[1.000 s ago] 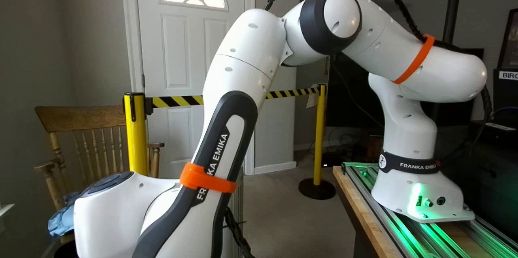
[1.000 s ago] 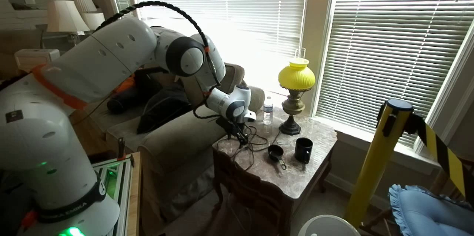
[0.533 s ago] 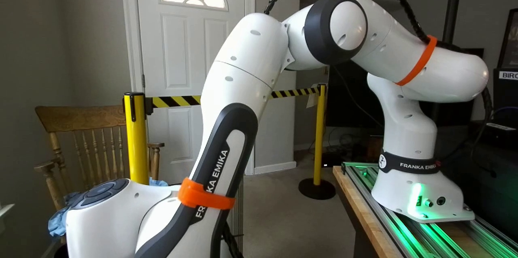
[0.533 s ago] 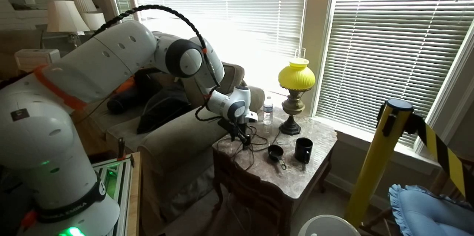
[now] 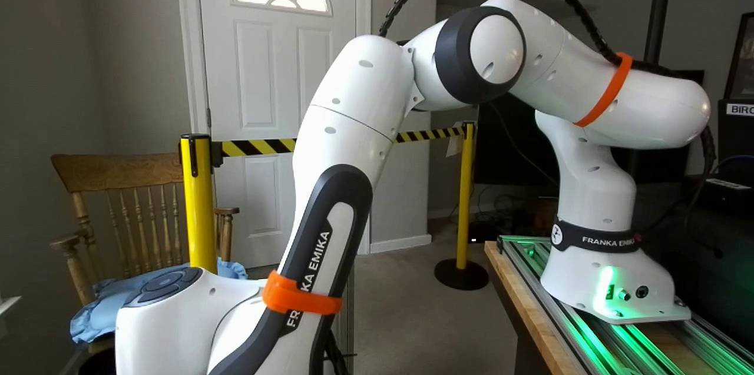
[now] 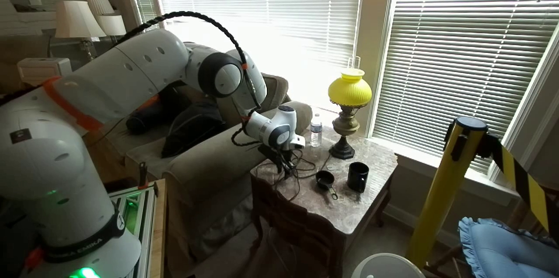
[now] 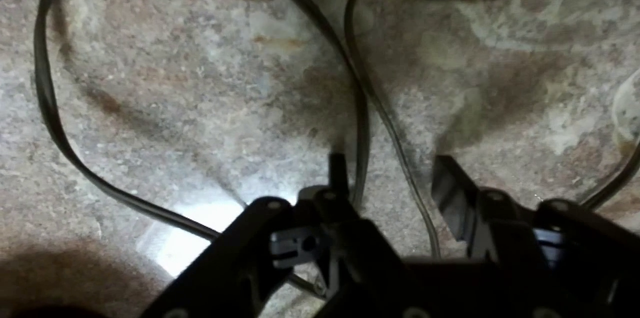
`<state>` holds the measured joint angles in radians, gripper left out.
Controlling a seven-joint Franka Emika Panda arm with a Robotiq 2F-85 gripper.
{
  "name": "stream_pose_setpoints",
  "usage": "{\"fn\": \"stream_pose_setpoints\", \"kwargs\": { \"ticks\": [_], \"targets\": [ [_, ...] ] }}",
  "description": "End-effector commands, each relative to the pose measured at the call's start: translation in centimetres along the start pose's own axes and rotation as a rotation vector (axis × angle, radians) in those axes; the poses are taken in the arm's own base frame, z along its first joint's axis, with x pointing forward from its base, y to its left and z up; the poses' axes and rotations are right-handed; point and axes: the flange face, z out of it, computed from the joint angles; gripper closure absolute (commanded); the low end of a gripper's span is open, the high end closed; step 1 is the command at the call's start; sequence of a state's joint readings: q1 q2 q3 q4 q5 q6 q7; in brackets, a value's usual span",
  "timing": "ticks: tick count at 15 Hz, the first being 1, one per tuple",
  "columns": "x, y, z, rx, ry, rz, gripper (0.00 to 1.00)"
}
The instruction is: Move the black cable away from you
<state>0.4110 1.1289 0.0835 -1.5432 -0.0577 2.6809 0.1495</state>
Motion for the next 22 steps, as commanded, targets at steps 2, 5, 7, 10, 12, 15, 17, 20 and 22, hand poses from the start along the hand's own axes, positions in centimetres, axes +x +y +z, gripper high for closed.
{"fn": "stream_pose_setpoints", "kwargs": {
  "ticks": [2, 5, 7, 10, 12, 15, 17, 20, 22],
  "targets": [
    [0.0, 0.6, 1.0, 0.022, 0.030, 0.005, 0.89],
    [0.1, 0.6, 0.9, 0.022, 0.032, -0.004, 1.00],
    [0.3, 0.3, 0.8, 0.028, 0.039, -0.022, 0.98],
    [1.6, -0.4, -0.1, -0.001, 0.069, -0.100, 0.98],
    [3.1, -0.3, -1.5, -0.039, 0.095, -0.153, 0.98],
    [5.7, 0.7, -4.1, -0.071, 0.160, -0.182, 0.98],
    [7.4, 1.6, -5.6, -0.086, 0.202, -0.188, 0.98],
    [9.3, 2.4, -7.4, -0.094, 0.250, -0.189, 0.98],
    [10.3, 2.6, -8.3, -0.093, 0.281, -0.184, 0.98]
  ]
}}
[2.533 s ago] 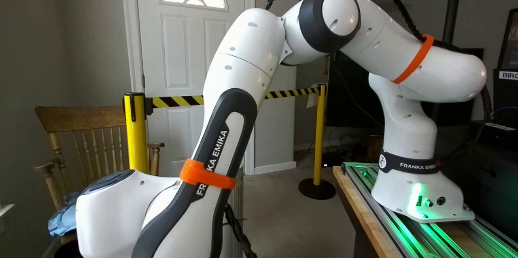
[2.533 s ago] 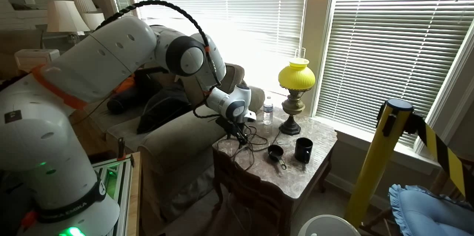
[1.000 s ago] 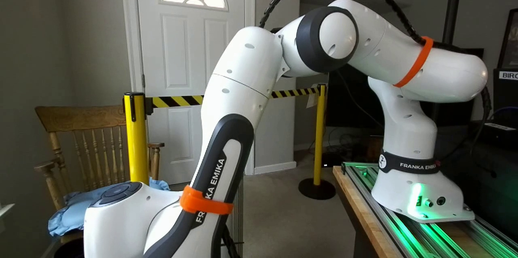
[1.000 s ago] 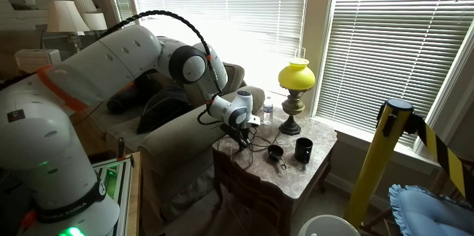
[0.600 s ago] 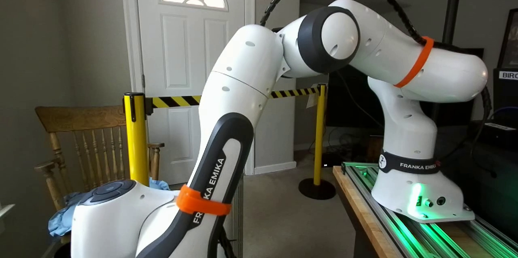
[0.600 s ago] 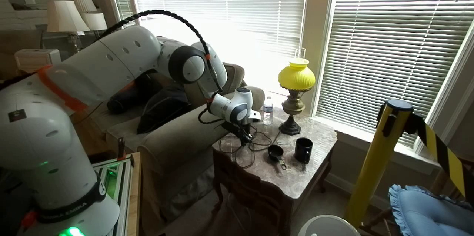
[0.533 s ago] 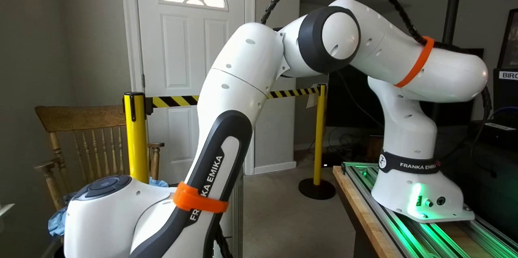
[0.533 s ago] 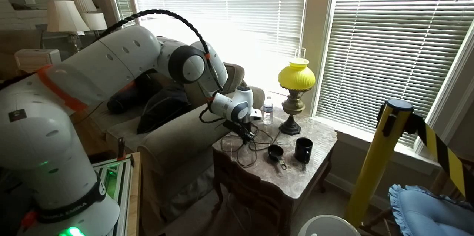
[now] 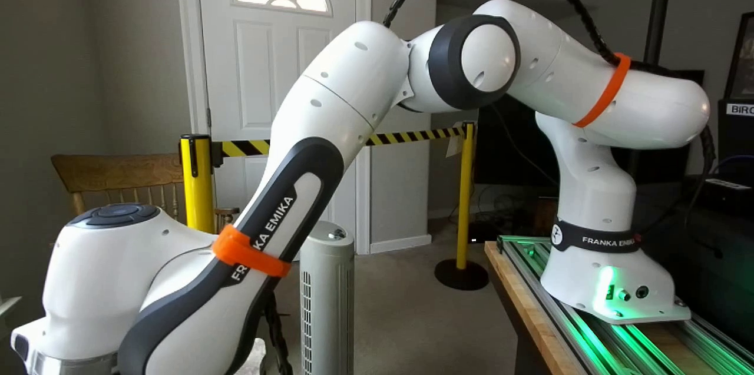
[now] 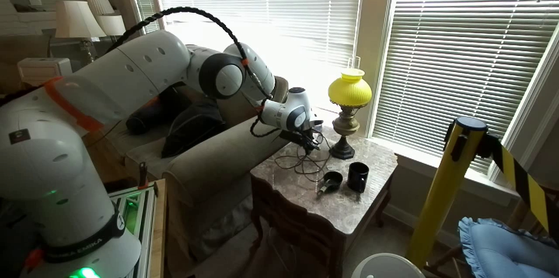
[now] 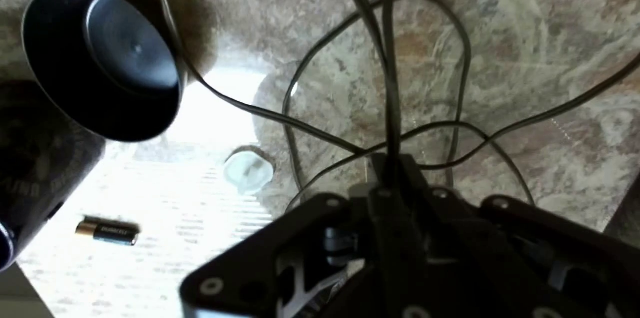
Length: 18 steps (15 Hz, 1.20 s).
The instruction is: Move the black cable away from you
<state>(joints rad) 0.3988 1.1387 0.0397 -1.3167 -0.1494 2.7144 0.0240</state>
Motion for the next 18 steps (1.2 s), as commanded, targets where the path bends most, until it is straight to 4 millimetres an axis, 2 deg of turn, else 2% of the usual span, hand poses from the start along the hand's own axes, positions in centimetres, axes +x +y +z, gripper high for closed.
{"fn": "stream_pose_setpoints", "kwargs": {
  "ticks": [1, 5, 8, 11, 18],
  "targets": [
    [1.9, 0.4, 0.2, -0.003, 0.039, 0.008, 0.98],
    [3.1, -0.4, 0.6, 0.049, 0.051, 0.096, 0.98],
    [3.7, -1.4, 1.6, 0.080, 0.096, 0.132, 0.98],
    [3.6, -2.0, 2.7, 0.084, 0.109, 0.118, 0.98],
    [2.8, -3.0, 5.7, 0.124, 0.071, 0.204, 0.98]
  ]
}}
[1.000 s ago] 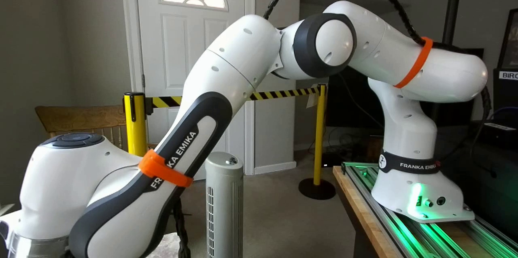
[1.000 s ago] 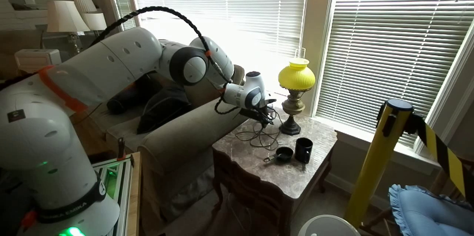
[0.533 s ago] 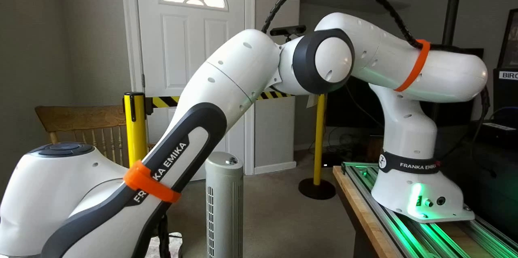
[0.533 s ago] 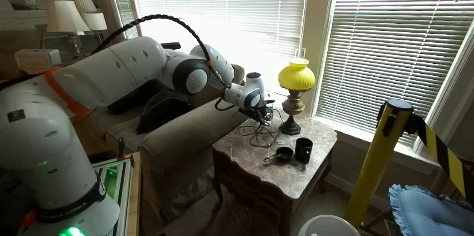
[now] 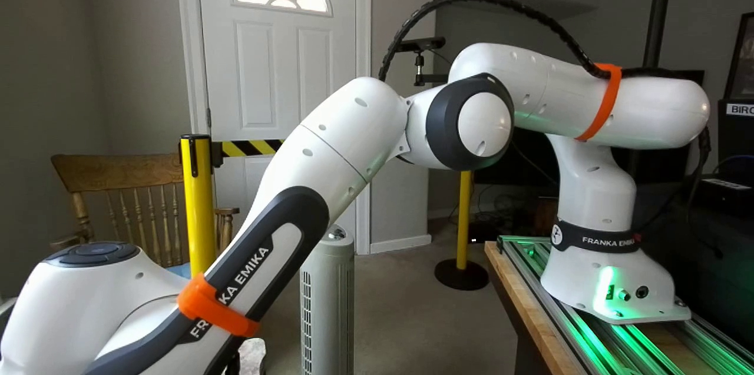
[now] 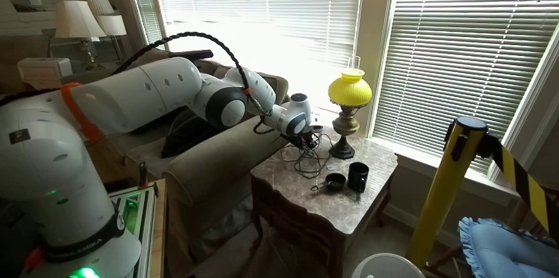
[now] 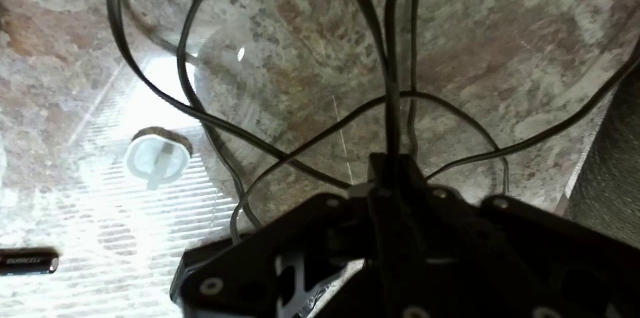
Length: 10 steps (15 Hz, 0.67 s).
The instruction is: Move the black cable away from you
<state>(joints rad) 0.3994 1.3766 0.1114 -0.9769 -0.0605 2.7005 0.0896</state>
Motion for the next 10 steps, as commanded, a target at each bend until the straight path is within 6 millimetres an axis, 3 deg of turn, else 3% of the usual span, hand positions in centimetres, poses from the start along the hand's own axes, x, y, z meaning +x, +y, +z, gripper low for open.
{"fn": "stream_pose_setpoints", "kwargs": {
  "ticks": [1, 7, 10],
  "targets": [
    [-0.4, -0.5, 2.2, 0.017, -0.021, 0.041, 0.98],
    [-0.8, -0.4, 3.4, 0.055, -0.049, 0.200, 0.98],
    [-0.4, -0.6, 2.2, 0.141, -0.045, 0.333, 0.98]
  ]
}}
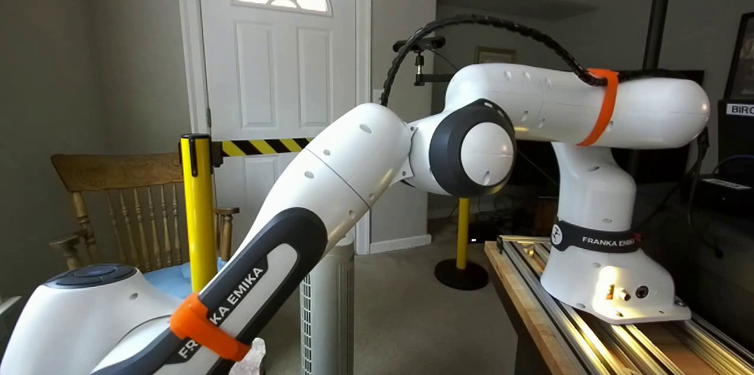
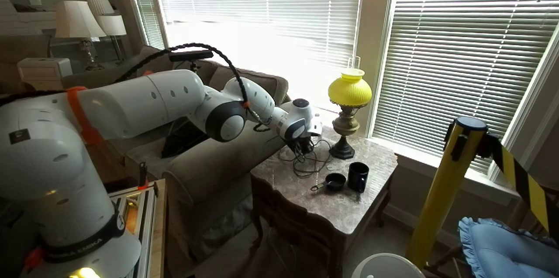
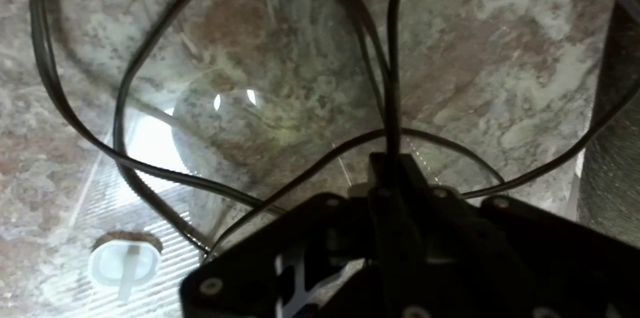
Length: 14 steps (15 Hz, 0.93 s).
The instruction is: Move the black cable away from you
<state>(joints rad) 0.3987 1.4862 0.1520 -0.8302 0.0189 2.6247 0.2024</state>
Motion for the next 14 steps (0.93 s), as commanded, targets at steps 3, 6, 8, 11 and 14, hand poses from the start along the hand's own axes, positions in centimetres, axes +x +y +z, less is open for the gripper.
{"fn": "stream_pose_setpoints", "kwargs": {
  "ticks": [3, 6, 8, 11, 14],
  "targets": [
    [0.86, -0.44, -0.59, 0.148, 0.021, 0.248, 0.98],
    [0.85, -0.14, -0.53, 0.146, 0.052, 0.349, 0.98],
    [0.78, 0.09, -0.69, 0.120, 0.075, 0.370, 0.98],
    [1.25, 0.25, -1.11, 0.115, 0.061, 0.344, 0.93],
    [1.18, 0.29, -1.02, 0.108, 0.063, 0.348, 0.93]
  ]
}}
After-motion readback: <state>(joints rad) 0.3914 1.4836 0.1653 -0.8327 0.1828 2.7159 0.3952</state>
